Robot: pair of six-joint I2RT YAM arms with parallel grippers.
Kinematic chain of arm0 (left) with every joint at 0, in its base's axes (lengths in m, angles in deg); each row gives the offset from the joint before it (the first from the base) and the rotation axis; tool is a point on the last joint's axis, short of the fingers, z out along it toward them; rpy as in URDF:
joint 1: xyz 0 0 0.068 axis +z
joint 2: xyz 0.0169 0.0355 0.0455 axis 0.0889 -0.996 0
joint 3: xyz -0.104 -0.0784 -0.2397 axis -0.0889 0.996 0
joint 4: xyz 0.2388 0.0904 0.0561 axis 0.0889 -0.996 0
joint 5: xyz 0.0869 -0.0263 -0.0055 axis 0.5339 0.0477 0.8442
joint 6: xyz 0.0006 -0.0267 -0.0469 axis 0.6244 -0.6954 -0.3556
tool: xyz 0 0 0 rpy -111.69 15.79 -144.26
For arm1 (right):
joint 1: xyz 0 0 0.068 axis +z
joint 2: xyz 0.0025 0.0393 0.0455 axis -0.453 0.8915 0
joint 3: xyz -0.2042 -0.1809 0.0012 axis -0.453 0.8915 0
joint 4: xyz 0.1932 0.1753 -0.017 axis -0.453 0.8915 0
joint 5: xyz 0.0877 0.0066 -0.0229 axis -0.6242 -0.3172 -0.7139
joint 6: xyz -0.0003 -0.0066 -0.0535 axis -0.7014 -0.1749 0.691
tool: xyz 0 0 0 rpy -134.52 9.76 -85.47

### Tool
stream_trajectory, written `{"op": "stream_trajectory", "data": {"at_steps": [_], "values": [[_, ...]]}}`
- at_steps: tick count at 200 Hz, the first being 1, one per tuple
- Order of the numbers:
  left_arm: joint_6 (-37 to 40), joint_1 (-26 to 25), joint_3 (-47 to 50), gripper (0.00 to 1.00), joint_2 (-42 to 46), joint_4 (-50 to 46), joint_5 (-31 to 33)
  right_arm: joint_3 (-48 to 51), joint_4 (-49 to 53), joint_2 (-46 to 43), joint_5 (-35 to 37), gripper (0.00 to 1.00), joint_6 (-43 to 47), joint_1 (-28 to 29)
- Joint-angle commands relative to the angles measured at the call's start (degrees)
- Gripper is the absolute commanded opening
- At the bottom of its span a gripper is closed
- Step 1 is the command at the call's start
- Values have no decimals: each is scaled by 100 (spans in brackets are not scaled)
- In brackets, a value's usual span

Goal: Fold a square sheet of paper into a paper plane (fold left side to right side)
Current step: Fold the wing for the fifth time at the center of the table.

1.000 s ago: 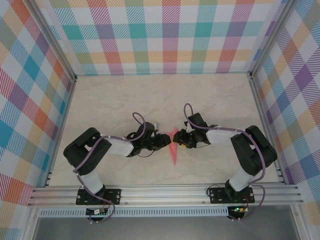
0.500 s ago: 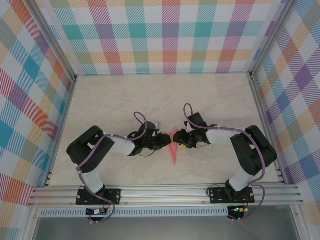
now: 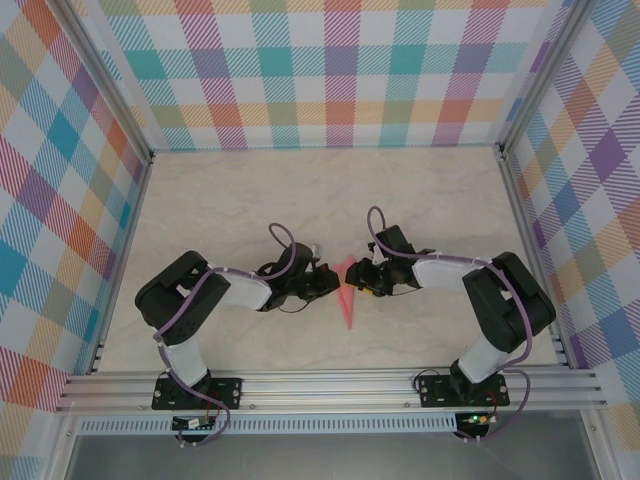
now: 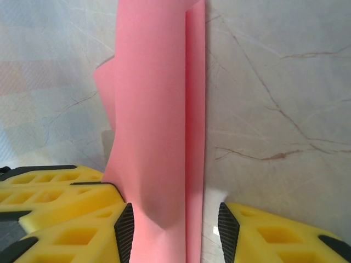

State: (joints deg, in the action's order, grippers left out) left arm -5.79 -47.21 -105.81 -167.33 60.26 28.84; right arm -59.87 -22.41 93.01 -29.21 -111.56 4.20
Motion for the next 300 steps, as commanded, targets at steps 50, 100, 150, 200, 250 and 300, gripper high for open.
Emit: {"op": "stream_trajectory", "data": {"at_steps": [50, 100, 150, 200, 250, 300], "values": [[317, 93, -158, 0, -196, -124, 136, 71, 349, -658, 32, 49, 123, -143], [336, 97, -181, 0, -261, -135, 150, 195, -119, -773, -205, 38, -54, -141], [353, 96, -206, 0, -290, -173, 156, -36, -818, -267, -559, 29, -340, -138], [423, 92, -205, 0, -259, -281, 228, -460, -621, 276, -393, 28, -300, -133], [485, 93, -223, 0, -259, -387, 279, -684, -316, 542, -277, 28, -101, -108], [527, 91, -250, 0, -294, -527, 368, -746, -70, 620, -128, 29, 74, -108]]}}
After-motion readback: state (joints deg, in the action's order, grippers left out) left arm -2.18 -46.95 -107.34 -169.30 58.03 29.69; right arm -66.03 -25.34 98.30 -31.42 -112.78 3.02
